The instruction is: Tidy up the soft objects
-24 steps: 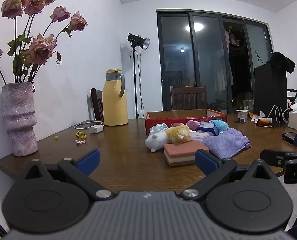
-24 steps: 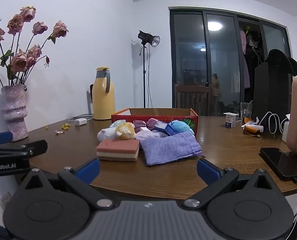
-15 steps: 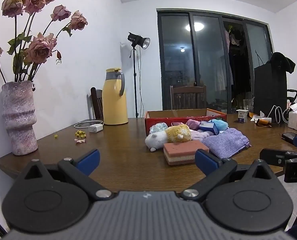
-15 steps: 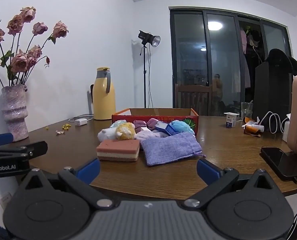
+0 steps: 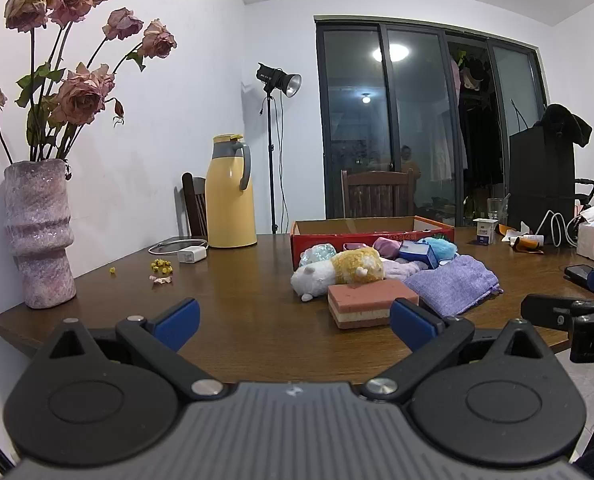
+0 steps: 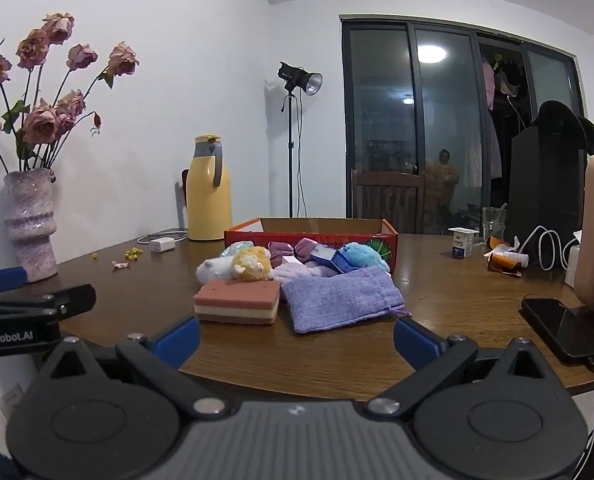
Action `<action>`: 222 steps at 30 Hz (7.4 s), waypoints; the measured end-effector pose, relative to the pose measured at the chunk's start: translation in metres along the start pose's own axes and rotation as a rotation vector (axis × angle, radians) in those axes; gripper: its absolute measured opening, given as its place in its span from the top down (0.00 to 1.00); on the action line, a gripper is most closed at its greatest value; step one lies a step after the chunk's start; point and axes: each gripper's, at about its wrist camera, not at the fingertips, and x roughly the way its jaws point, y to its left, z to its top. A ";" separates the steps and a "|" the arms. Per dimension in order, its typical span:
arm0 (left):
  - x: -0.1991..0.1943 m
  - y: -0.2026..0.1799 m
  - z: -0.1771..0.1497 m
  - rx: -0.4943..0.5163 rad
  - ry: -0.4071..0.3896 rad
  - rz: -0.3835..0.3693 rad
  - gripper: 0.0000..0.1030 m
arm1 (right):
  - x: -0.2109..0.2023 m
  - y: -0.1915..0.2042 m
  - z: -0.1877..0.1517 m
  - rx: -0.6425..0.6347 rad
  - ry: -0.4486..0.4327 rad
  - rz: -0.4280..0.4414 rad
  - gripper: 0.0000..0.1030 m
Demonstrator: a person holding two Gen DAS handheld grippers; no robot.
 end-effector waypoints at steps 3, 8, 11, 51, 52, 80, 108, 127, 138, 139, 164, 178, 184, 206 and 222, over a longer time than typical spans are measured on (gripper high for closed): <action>0.000 -0.001 0.001 0.000 0.001 0.001 0.00 | 0.000 0.000 0.000 0.000 0.000 0.002 0.00; 0.000 -0.001 0.000 -0.001 0.002 0.002 0.00 | 0.000 0.000 -0.001 -0.002 0.002 0.007 0.00; 0.000 -0.001 0.000 0.000 0.001 0.002 0.00 | -0.001 0.000 0.000 0.000 -0.006 0.003 0.00; 0.004 -0.006 -0.005 0.004 0.009 0.002 0.00 | -0.002 -0.005 0.002 0.007 -0.017 -0.006 0.00; 0.004 -0.005 -0.004 0.003 0.009 0.003 0.00 | -0.002 -0.005 0.002 0.002 -0.018 -0.006 0.00; 0.158 0.006 0.030 -0.142 0.238 -0.177 0.17 | 0.151 -0.050 0.044 0.161 0.149 0.222 0.04; 0.162 0.013 0.016 -0.326 0.415 -0.434 0.76 | 0.152 -0.033 0.019 0.292 0.299 0.289 0.71; 0.377 0.017 0.176 -0.370 0.242 -0.411 0.76 | 0.342 -0.074 0.208 0.212 0.173 0.338 0.71; 0.606 0.011 0.139 -0.308 0.536 -0.206 0.61 | 0.619 -0.084 0.192 0.416 0.522 0.259 0.71; 0.613 0.008 0.138 -0.296 0.556 -0.214 0.60 | 0.631 -0.084 0.186 0.430 0.544 0.256 0.72; 0.371 0.031 0.184 -0.041 0.184 -0.149 0.14 | 0.375 -0.131 0.243 0.178 0.231 0.169 0.18; 0.154 0.017 0.094 -0.007 0.011 -0.068 0.01 | 0.166 -0.082 0.127 -0.022 0.017 0.090 0.01; 0.096 0.029 0.049 -0.009 0.006 -0.063 0.00 | 0.086 -0.061 0.070 0.051 0.018 0.109 0.00; 0.200 -0.064 0.018 -0.095 0.297 -0.410 0.11 | 0.170 -0.108 0.039 0.109 0.150 0.009 0.11; 0.240 -0.077 0.012 -0.170 0.472 -0.525 0.83 | 0.231 -0.114 0.032 0.170 0.341 0.123 0.82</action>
